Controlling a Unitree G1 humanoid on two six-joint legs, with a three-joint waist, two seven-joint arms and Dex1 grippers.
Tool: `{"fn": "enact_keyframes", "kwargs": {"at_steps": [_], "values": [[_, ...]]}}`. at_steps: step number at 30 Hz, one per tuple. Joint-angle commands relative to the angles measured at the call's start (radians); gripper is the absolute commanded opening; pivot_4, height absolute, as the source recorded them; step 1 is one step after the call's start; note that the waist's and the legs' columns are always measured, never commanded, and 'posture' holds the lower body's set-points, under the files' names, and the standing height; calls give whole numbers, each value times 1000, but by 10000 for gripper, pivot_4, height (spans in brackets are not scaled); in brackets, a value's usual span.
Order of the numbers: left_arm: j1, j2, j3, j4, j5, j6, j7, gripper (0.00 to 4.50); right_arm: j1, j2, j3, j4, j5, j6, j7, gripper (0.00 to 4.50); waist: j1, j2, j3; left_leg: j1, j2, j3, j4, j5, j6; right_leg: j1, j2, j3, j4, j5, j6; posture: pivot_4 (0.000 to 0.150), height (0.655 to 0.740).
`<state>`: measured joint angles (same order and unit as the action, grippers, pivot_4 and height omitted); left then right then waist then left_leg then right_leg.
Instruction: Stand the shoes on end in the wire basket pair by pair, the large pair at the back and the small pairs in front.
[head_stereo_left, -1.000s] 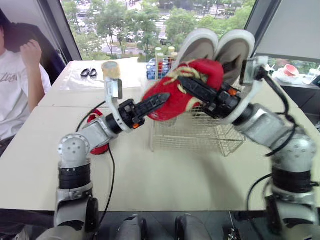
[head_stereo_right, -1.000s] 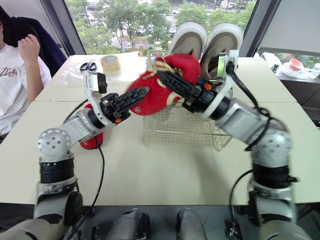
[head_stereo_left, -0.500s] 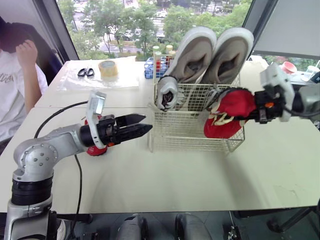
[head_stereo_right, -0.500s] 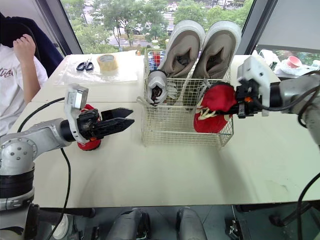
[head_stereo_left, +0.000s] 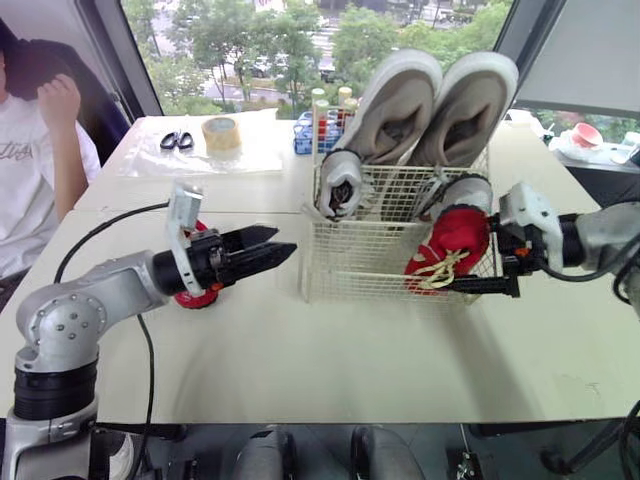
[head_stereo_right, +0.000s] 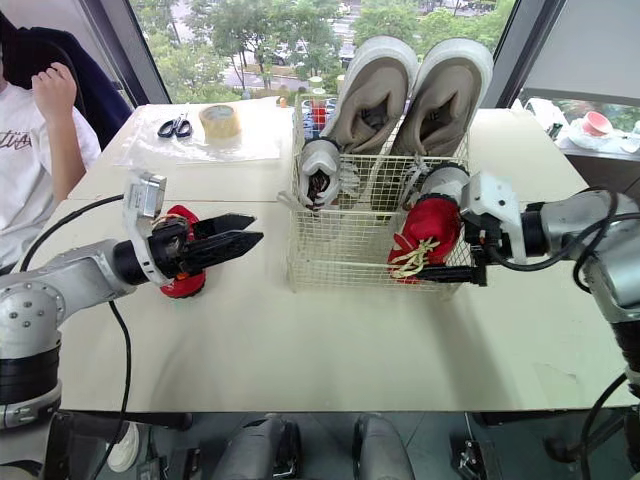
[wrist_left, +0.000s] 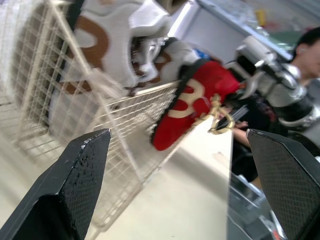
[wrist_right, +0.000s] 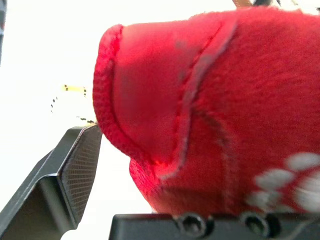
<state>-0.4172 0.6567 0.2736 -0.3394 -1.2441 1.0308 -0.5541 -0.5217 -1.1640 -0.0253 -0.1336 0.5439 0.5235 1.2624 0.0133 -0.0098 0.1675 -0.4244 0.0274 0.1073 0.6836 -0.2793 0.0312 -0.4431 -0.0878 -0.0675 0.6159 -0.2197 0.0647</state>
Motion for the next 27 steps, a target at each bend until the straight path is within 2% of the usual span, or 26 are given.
{"fn": "enact_keyframes", "kwargs": {"at_steps": [1,7,10,13,17,21,27], "values": [[14,5,66,-57,38,-50,109,45000,5,-81,-141,-74,13,30,-1,44309,0,0,0,0,0,0,0,0,0,0,0,0,0,0,0,1500,7400],[-41,69,106,-2,181,-53,311,45000,8,-189,-284,-89,22,62,28,44309,-1,0,0,0,0,-1,0,0,0,0,0,0,0,0,-1,1500,7400],[-100,109,87,55,253,20,429,45000,-65,-186,-277,-89,58,67,28,44309,-2,0,0,1,0,-1,0,0,0,0,0,1,0,0,-2,1500,7400],[-172,143,44,133,311,111,478,45000,-181,-144,-227,-129,135,106,27,44309,-5,0,0,1,1,-1,-1,0,0,0,0,1,0,0,-2,1500,7400],[-233,151,6,247,390,226,525,45000,-267,-96,-153,-198,184,132,42,44309,-3,0,0,0,1,-1,-1,0,0,0,1,0,0,1,-2,1500,7400],[-272,118,-10,316,412,360,522,45000,-301,-62,-108,-249,209,145,48,44309,0,-1,1,0,1,0,-1,2,-4,0,0,0,0,2,0,1500,7400],[-252,67,-36,366,492,399,492,45000,-280,-49,-134,-307,250,195,3,44309,-1,-4,3,-1,0,0,0,3,-5,0,-1,-1,0,2,2,1500,7400]]}}
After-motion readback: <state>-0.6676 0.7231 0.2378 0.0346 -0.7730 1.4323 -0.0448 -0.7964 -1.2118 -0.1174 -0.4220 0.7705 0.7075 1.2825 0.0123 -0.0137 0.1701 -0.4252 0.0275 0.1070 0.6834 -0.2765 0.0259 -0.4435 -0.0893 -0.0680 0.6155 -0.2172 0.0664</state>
